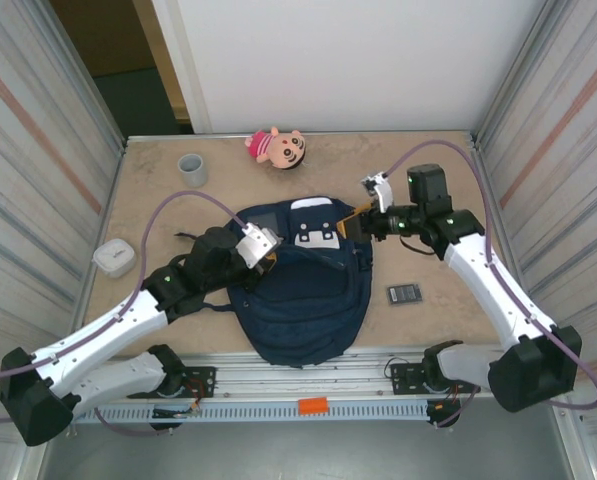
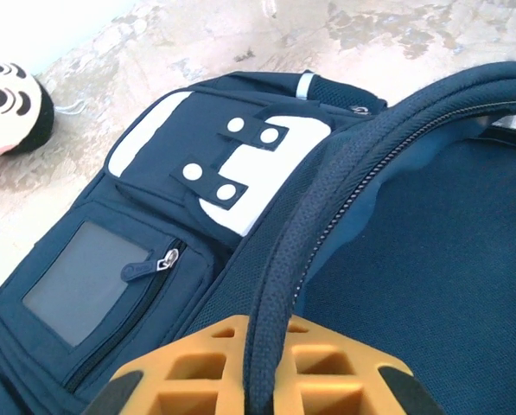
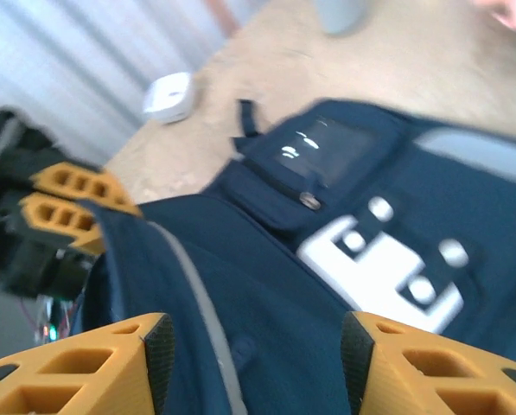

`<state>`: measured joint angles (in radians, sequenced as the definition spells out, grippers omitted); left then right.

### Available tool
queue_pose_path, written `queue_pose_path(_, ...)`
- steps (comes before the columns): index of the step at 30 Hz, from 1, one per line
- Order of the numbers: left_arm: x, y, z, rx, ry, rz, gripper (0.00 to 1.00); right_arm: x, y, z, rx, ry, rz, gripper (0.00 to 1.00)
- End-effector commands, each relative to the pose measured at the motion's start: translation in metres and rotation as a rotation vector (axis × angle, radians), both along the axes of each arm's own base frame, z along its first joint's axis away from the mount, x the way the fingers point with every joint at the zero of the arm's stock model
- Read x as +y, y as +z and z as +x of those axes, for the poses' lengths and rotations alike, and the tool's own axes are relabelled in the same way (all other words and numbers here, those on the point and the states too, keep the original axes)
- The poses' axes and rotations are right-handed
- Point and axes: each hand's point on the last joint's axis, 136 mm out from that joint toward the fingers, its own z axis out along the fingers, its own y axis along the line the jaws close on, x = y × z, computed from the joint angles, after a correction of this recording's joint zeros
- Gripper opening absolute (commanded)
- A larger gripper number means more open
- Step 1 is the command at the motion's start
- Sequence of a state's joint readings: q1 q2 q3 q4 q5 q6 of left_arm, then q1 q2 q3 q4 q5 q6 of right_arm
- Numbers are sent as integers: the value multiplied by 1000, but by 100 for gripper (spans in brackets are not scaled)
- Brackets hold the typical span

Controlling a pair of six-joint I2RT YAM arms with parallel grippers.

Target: Pack the student bag

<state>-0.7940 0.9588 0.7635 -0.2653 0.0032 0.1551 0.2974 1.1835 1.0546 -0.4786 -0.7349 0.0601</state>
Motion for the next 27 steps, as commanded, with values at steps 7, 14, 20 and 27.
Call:
queue_pose_path(7,11,12,8,2,120,-75,0,-115,-87,-24,415,-662,-259,56)
queue_pose_path(14,11,7,8,17,126,-76,0,-165,-134,-65,635,-901,-459,64)
queue_pose_path(20,12,5,8,14,126,-67,0,-173,-151,-70,781,-1020,-440,69)
queue_pose_path(27,10,4,8,16,125,-82,0,-169,-193,-78,969,-1078,-443,78)
